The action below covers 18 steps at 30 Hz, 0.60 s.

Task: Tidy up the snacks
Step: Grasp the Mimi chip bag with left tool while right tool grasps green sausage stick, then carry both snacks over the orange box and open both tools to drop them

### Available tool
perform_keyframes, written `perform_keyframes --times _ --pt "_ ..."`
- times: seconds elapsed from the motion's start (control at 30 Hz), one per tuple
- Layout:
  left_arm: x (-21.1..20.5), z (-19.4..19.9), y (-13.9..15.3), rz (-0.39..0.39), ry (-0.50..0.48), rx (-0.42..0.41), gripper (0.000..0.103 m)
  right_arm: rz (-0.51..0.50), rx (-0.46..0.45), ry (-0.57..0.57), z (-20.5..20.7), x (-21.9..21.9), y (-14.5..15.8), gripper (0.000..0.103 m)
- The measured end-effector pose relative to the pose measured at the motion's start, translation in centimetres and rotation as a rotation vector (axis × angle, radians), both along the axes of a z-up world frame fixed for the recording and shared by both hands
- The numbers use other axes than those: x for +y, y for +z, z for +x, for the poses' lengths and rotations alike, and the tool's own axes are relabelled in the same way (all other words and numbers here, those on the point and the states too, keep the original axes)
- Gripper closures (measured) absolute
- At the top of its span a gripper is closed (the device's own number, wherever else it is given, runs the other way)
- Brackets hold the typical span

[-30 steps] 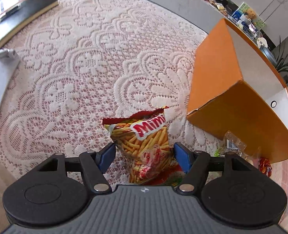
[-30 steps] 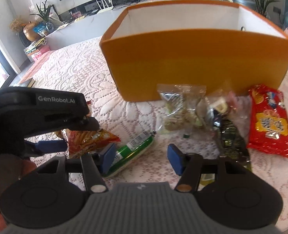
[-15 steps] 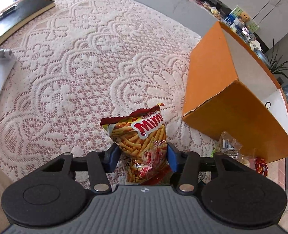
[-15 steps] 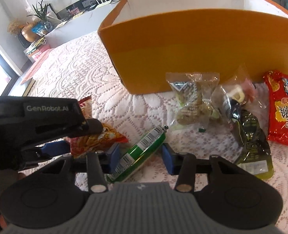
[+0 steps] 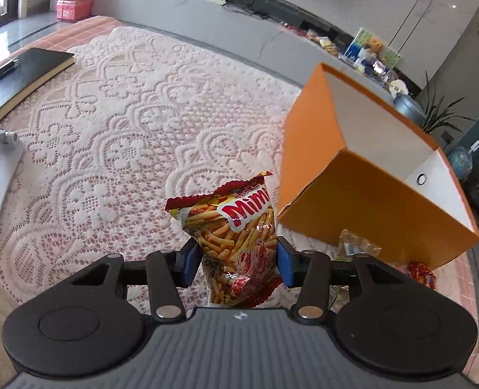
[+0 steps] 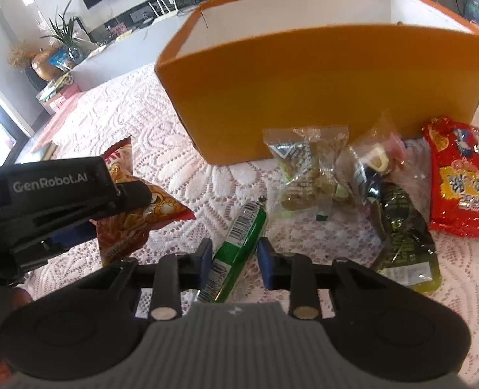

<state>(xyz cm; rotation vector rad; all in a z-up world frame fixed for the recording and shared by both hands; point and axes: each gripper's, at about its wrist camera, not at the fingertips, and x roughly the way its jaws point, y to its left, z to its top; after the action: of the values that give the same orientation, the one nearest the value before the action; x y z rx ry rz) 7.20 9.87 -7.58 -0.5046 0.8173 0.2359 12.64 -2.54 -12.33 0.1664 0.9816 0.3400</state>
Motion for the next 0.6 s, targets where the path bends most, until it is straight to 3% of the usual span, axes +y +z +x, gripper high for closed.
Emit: perform_keyframes --times 0.17,0.6 --pt "-0.3 -1.0 1.0 0.029 -0.001 -0.037 0.049 0.006 -0.054 0.002 -1.1 -1.1 1.7 0.077" --pt "-3.6 -3.2 6.3 0.084 -0.119 -0.146 0.049 0.026 -0.221 -0.029 -3.6 -6.3 8.0 0.078"
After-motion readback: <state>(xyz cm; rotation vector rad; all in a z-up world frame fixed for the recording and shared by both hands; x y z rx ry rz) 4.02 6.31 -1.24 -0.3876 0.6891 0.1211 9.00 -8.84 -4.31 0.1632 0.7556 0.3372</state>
